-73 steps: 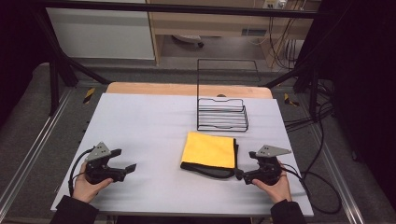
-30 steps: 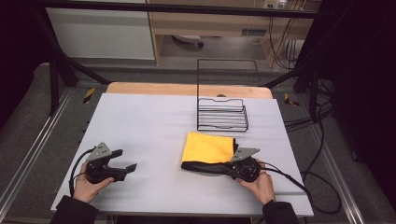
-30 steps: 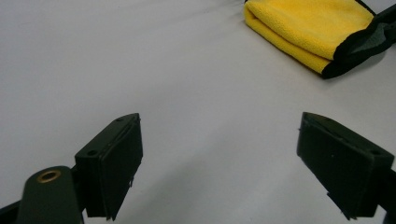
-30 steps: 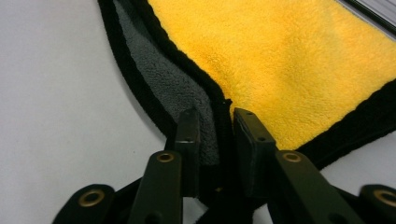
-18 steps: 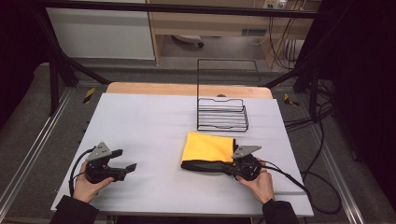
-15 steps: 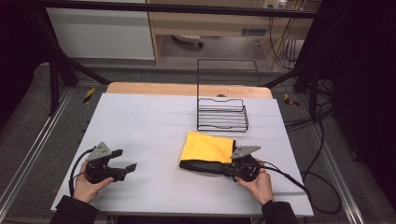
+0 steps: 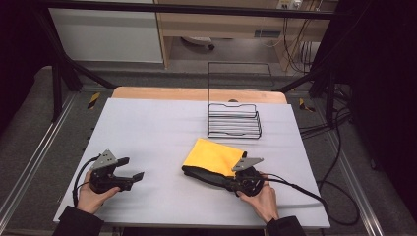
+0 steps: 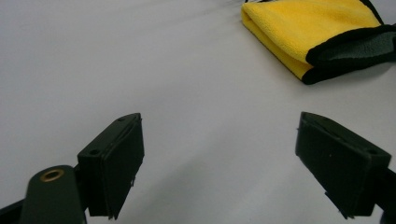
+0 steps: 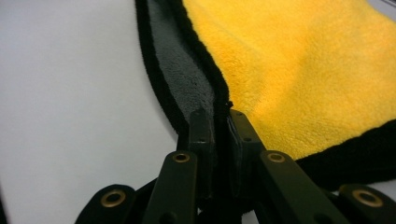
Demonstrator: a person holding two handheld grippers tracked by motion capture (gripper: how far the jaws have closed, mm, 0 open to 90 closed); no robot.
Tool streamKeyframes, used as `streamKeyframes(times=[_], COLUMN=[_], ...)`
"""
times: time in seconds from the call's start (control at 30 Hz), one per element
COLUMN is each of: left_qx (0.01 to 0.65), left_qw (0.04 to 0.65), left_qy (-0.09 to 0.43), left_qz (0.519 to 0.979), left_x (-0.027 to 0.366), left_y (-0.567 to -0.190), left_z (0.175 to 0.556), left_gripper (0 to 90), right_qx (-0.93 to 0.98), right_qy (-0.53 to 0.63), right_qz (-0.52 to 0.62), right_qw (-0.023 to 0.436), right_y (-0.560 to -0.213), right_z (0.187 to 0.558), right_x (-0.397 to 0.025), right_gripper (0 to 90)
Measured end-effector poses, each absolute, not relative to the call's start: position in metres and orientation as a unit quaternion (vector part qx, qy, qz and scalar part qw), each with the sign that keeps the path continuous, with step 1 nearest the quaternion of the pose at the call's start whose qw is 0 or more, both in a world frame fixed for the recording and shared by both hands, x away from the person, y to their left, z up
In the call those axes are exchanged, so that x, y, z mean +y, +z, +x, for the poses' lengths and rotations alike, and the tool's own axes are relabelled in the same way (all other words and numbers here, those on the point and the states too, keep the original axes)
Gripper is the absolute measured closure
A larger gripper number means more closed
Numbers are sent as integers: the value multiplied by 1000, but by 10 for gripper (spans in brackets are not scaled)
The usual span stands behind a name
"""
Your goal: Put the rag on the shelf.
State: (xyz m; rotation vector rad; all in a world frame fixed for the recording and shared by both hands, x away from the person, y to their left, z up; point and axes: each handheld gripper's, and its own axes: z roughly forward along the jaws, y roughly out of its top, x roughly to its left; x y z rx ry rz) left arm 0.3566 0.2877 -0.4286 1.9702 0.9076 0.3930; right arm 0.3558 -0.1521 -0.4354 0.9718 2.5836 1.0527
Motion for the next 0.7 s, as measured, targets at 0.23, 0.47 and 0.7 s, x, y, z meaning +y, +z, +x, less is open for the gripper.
streamKeyframes(times=[0.23,0.47,0.7], left_qx=[367,365,365], left_qw=[453,451,453], left_qy=[159,158,156], left_qz=[797,799,798], left_x=[287,286,287], left_y=[-428,-428,-428], left_z=[356,357,357], left_gripper=[156,156,156], right_qx=[854,818,835], right_qy=[407,419,352], right_qz=[300,353,395], right_qw=[120,176,148], right_y=[-420,-404,-440], right_z=[358,388,431], right_x=[-165,-193,-201], right_gripper=[499,440,382])
